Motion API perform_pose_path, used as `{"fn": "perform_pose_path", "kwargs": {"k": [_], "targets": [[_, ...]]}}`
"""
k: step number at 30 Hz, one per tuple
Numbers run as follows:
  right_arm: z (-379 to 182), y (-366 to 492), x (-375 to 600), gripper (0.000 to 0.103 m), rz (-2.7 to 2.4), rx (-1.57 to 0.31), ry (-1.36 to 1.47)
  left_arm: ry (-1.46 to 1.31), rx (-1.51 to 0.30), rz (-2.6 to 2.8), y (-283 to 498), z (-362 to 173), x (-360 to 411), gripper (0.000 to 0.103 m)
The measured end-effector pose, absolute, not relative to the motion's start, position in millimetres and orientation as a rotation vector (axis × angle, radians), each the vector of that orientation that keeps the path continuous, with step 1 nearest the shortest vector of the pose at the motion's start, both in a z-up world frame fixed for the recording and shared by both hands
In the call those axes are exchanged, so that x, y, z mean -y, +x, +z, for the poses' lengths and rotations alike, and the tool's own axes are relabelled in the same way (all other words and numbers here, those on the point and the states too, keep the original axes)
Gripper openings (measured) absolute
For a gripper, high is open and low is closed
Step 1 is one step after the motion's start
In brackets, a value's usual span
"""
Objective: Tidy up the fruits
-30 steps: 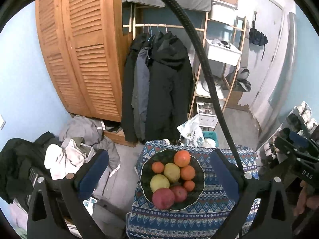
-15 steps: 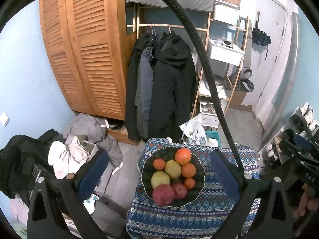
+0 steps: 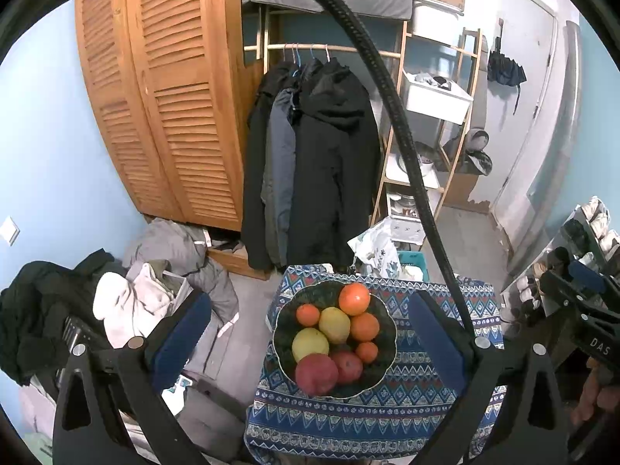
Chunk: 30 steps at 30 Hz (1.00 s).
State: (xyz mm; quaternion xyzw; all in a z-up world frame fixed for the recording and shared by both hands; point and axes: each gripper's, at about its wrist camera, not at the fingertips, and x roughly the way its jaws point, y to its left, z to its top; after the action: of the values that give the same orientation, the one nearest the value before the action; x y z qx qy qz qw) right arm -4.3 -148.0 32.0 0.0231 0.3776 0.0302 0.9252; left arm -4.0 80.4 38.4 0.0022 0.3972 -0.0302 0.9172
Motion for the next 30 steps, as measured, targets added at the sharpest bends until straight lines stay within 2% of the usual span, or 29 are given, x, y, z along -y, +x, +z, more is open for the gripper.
{"fn": "perform_pose_path", "kwargs": {"k": [30], "targets": [[29.1,-6.5,147.6,0.080,0.063,-0.780,0.048,-0.001,-0.820,-0.064,-3.5,38.4,-83.6,0.102]]}}
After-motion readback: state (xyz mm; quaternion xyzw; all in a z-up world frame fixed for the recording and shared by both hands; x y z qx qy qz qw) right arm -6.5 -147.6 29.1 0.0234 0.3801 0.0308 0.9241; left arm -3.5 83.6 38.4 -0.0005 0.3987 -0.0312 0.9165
